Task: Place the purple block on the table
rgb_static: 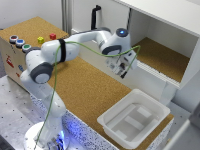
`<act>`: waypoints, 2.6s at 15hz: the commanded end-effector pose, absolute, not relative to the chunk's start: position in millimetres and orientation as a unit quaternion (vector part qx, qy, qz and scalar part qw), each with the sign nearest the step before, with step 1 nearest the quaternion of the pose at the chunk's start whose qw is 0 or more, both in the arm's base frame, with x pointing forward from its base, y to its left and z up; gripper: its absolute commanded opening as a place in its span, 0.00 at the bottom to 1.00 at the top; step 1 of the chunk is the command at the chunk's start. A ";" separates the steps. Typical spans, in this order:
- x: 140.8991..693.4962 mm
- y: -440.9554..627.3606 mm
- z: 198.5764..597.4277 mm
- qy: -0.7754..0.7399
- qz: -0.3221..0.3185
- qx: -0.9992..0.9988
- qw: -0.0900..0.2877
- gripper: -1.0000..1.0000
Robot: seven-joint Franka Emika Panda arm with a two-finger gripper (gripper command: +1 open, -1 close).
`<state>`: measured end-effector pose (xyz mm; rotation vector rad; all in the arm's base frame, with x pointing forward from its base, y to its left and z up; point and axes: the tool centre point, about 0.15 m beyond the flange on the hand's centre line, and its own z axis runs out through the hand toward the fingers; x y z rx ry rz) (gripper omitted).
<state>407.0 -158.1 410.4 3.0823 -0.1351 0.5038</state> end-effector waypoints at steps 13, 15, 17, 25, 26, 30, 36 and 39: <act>456.3 -130.1 205.4 -0.003 0.102 0.992 0.072 0.00; 458.7 -128.3 206.0 0.003 0.102 0.992 0.069 0.00; 458.7 -128.1 221.6 0.000 0.101 0.993 0.064 1.00; 389.0 -136.5 332.7 -0.002 0.107 0.994 -0.022 1.00; 383.5 -135.9 350.0 -0.004 0.113 0.993 -0.022 1.00; 365.1 -127.9 377.6 0.013 0.078 0.997 -0.009 1.00; 363.1 -126.9 378.6 0.005 0.069 0.998 -0.005 1.00; 363.1 -126.9 378.6 0.005 0.069 0.998 -0.005 1.00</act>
